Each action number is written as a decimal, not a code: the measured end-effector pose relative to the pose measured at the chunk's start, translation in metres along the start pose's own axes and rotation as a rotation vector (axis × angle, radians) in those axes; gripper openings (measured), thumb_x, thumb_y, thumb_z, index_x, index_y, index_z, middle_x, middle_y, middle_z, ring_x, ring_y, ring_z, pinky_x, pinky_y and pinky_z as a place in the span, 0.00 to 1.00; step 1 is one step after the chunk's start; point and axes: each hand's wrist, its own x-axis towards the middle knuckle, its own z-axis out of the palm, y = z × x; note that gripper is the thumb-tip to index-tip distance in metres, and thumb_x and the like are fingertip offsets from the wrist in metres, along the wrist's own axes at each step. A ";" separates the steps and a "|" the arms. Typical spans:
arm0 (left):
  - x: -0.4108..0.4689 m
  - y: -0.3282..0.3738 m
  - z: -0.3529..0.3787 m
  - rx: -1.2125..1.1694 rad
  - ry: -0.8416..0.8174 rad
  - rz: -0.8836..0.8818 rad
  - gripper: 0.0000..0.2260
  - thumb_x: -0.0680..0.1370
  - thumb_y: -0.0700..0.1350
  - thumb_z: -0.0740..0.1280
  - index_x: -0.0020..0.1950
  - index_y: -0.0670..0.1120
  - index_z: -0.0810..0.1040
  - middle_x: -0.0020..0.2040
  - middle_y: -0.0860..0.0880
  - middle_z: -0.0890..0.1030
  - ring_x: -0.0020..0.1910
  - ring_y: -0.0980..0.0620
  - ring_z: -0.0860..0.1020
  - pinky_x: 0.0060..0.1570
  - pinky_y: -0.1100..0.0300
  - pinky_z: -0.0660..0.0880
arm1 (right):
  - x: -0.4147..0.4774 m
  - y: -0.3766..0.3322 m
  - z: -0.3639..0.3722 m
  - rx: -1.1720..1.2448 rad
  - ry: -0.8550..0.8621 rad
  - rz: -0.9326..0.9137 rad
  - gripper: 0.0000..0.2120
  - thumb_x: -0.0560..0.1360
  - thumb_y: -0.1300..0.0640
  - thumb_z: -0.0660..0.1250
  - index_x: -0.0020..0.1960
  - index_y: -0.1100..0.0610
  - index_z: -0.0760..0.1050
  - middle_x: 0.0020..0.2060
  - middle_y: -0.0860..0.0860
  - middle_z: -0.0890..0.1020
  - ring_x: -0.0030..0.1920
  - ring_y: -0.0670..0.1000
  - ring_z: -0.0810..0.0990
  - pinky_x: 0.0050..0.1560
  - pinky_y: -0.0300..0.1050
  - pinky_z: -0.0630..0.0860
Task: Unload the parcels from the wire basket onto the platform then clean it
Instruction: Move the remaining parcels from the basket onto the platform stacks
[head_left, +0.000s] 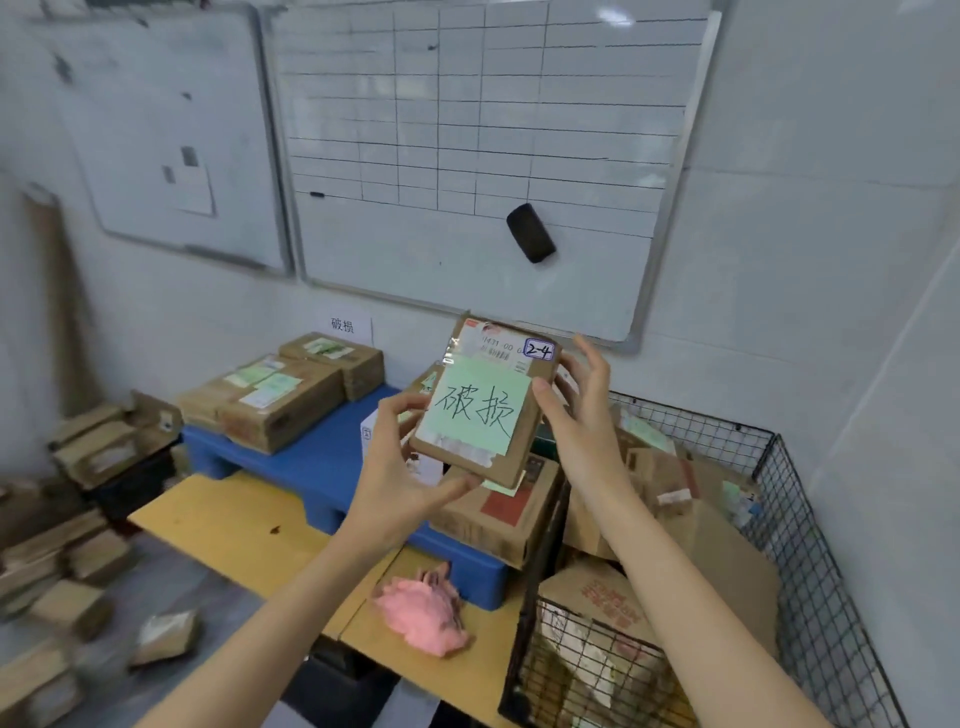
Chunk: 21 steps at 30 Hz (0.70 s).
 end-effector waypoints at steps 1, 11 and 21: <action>0.000 -0.002 -0.010 0.000 0.015 -0.006 0.37 0.63 0.50 0.82 0.64 0.54 0.64 0.65 0.54 0.74 0.66 0.56 0.74 0.59 0.68 0.72 | 0.004 -0.003 0.014 0.024 -0.015 0.003 0.25 0.80 0.52 0.64 0.73 0.44 0.57 0.70 0.42 0.68 0.70 0.41 0.68 0.68 0.43 0.69; -0.001 -0.035 -0.164 0.054 0.228 -0.023 0.32 0.67 0.45 0.80 0.64 0.56 0.65 0.60 0.69 0.75 0.63 0.64 0.74 0.58 0.67 0.74 | 0.028 -0.003 0.190 0.004 -0.230 0.027 0.21 0.80 0.50 0.65 0.71 0.44 0.63 0.68 0.39 0.71 0.68 0.38 0.69 0.70 0.54 0.70; 0.008 -0.076 -0.340 0.165 0.321 -0.006 0.37 0.66 0.48 0.81 0.69 0.52 0.66 0.62 0.69 0.74 0.65 0.61 0.74 0.56 0.70 0.73 | 0.039 0.006 0.378 0.152 -0.368 0.021 0.23 0.79 0.56 0.67 0.67 0.40 0.62 0.68 0.39 0.71 0.70 0.39 0.69 0.69 0.44 0.70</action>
